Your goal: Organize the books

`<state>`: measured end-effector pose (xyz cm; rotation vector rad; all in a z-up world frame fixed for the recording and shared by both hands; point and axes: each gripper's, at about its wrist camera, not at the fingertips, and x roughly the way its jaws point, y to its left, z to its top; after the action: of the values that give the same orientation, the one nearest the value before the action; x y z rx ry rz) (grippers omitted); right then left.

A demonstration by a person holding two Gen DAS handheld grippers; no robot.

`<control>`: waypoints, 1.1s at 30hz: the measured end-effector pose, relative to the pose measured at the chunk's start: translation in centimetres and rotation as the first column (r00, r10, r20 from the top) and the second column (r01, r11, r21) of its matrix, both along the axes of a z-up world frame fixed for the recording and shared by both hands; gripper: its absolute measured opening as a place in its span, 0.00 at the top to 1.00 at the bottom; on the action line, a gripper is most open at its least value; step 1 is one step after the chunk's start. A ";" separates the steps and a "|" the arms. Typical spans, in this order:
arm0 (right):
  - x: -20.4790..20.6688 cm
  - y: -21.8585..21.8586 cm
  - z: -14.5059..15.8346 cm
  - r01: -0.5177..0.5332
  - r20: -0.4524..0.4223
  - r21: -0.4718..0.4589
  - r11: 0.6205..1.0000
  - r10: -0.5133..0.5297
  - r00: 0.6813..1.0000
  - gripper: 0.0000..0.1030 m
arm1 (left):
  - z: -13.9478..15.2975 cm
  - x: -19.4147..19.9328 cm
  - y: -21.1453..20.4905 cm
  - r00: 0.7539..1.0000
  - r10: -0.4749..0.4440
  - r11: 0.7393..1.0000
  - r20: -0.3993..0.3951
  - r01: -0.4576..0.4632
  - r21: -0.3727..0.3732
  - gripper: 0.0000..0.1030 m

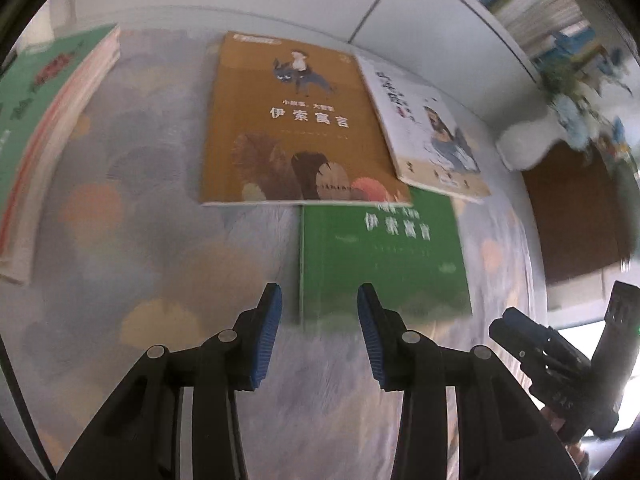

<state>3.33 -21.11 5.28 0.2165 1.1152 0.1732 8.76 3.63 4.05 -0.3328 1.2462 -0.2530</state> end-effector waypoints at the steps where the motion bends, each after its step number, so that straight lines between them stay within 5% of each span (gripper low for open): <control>1: 0.9 -0.1 -0.2 -0.005 0.003 -0.001 1.000 0.005 1.000 0.46 | -0.3 0.3 0.0 1.000 0.016 1.000 -0.004 -0.016 0.007 0.66; 11: 6.2 0.2 -3.3 -0.001 -0.006 0.017 1.000 0.001 1.000 0.46 | -1.9 2.1 -0.5 0.999 0.043 0.998 -0.025 -0.045 -0.049 0.66; 18: 6.3 1.5 -3.3 -0.082 0.012 0.028 0.996 0.082 0.997 0.67 | -1.4 1.3 -2.6 0.999 -0.051 0.998 0.010 0.051 0.022 0.65; 26: 1.4 -1.1 -2.9 -0.090 -0.011 0.010 0.996 0.090 0.996 0.67 | -1.3 -5.9 -4.9 0.985 -0.166 0.986 -0.039 0.165 -0.022 0.64; 33: -7.3 -4.8 -3.2 -0.072 -0.079 -0.011 0.997 0.071 0.994 0.66 | -1.5 -14.0 -8.4 0.942 -0.321 0.947 -0.100 0.316 -0.063 0.65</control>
<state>-4.00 -25.92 2.05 0.1726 1.2025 0.2221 -5.25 -4.77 2.51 -0.1841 1.4032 -0.5490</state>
